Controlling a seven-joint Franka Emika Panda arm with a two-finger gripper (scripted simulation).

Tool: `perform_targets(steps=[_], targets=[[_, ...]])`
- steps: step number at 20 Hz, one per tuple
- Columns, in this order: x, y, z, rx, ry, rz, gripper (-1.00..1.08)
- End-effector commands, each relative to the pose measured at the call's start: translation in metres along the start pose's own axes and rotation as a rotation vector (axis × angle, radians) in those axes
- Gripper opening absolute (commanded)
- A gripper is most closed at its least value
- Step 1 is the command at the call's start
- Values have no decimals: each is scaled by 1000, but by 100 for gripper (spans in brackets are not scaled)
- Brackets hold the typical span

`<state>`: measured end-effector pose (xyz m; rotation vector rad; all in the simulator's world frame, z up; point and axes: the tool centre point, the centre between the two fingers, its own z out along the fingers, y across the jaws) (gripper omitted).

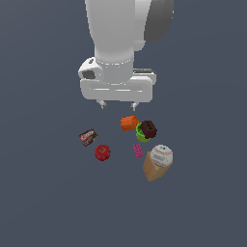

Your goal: Pick up a designated object from a clutter of objects.

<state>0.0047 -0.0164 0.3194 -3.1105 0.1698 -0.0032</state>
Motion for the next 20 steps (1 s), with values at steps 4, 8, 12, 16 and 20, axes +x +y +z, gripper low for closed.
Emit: perform_targets(steps=[4,8,12,16,20], targets=[[0,-6,-2,0,7,-15,100],[-1,-25,-11,0,32,-63,100],[-1,-28,-12,0,35,-69,100],[1,-29,-7,-2,34,-74,100],[4,-32,8,-6,32,-88,100]])
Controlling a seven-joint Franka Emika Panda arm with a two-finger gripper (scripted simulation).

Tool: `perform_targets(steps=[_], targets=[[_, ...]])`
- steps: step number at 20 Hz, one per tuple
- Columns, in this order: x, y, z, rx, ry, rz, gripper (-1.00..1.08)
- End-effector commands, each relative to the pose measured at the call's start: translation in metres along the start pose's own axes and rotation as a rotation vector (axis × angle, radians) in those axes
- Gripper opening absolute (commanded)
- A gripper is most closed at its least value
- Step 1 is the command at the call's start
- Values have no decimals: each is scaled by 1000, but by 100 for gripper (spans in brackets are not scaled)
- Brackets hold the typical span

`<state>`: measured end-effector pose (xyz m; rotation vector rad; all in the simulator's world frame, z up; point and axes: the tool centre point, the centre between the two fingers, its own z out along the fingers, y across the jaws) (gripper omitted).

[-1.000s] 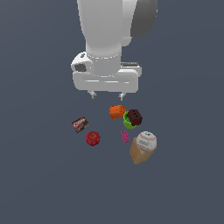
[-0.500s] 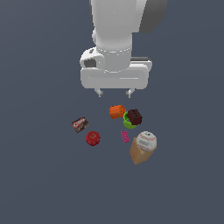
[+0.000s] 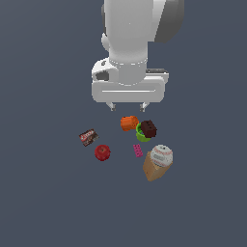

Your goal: Pick up a designated object from a clutter of objects.

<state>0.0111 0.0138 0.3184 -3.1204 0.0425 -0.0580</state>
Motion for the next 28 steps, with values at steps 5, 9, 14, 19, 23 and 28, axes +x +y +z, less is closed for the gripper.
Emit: perform_targets(steps=[5,9,14,19,23,28], targets=[[7,-8,40,-9,-7,-37,100],[11,-16,79,-15,-13,-74,100],[11,-29,140,-21,-22,-135,100],[4,-41,195,-22,-30,-191,100],[-3,-48,225,-20,-34,-223,100],[-10,-54,249,-17,-38,-249,100]])
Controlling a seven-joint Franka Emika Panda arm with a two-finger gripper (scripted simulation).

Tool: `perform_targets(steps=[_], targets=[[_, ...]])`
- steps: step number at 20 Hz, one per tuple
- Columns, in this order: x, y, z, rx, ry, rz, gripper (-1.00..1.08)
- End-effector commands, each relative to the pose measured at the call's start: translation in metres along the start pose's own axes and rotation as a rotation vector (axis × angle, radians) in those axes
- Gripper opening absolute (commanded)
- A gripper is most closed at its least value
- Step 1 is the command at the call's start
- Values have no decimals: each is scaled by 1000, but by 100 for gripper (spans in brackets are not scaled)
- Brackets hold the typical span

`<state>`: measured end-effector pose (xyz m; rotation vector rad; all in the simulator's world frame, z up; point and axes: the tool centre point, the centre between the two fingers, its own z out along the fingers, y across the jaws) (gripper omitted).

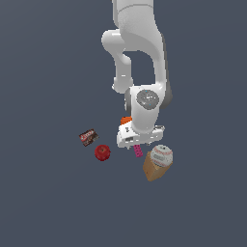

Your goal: Pick up a designated object from a clutter of objects.

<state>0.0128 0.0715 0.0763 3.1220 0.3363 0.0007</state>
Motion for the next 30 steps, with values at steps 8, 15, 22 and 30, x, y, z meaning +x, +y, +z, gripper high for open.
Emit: perform_targets(steps=[8,15,22,30], targets=[[-3,-4,14,2,-1,-14,100],[-4,-4,37,2,-1,-15,100],[-3,-5,62,2,0,-16,100],[-3,-5,64,2,0,-16,-100]])
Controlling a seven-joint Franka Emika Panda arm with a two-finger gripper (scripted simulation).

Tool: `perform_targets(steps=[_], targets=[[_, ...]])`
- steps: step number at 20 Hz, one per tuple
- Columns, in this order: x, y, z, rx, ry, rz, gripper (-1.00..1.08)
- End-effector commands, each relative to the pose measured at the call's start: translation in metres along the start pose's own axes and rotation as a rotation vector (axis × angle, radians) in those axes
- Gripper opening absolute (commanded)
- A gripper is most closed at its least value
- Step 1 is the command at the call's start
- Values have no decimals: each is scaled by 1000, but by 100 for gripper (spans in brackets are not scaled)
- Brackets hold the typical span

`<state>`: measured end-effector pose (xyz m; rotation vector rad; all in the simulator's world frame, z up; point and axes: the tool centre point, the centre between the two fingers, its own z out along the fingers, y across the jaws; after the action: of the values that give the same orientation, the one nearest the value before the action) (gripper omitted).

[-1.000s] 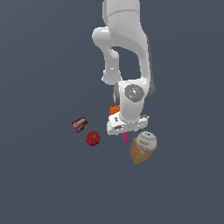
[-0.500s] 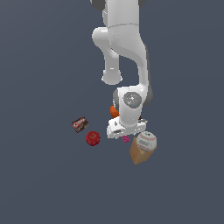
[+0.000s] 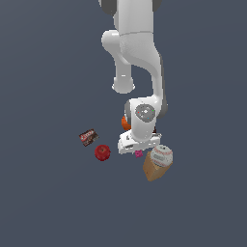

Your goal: Pick up a designated object from a clutter of objects.

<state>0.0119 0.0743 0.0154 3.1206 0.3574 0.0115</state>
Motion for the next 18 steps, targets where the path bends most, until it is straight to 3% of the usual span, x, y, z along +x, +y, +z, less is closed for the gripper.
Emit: perform_targets(steps=[1,18], targets=[[-3,-2,3,1,-7,-2,-100],[-8,17,-34,0,2,-1,-100]])
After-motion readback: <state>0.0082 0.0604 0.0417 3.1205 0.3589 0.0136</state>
